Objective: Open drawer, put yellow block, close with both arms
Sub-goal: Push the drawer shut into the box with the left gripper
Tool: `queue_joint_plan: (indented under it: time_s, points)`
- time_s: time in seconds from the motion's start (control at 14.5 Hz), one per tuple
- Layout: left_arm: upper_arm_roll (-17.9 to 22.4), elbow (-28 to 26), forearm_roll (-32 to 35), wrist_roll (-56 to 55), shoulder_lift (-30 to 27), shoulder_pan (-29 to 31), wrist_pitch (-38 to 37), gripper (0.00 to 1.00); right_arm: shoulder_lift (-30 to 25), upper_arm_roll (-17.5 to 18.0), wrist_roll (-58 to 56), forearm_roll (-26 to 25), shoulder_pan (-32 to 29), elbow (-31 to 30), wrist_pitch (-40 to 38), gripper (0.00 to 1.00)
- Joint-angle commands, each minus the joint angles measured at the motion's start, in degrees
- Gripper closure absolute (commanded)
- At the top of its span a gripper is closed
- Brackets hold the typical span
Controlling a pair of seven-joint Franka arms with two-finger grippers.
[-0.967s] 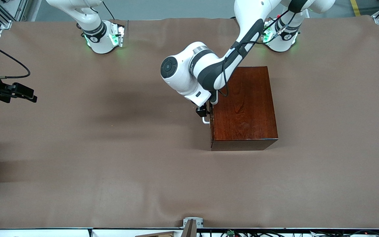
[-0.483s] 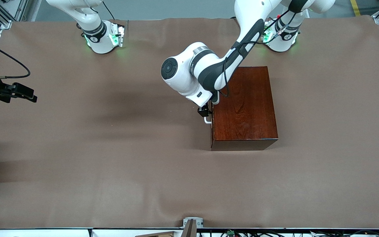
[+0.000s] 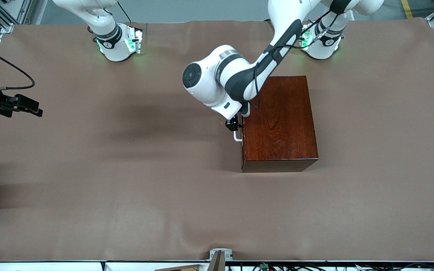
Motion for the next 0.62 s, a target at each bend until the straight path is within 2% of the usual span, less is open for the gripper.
queue_joint_plan:
  time_s: [0.0,0.21,0.55]
  points:
    - [-0.63,2.87,0.69,0.47,-2.46,-0.64,-2.32,0.00,-0.74,0.73,0.53,-0.66,-0.91,-0.24,-0.57,0.00]
    - [-0.19,3.05,0.25,1.08,-5.44,0.58,-1.79,0.00,-0.74,0.73,0.53,-0.66,-0.90,-0.24,-0.57,0.00]
    - [-0.19,2.87,-5.63,11.08,-7.91,10.14,-1.70,0.00,-0.74,0.73,0.53,-0.66,-0.82,-0.15,-0.92,0.00]
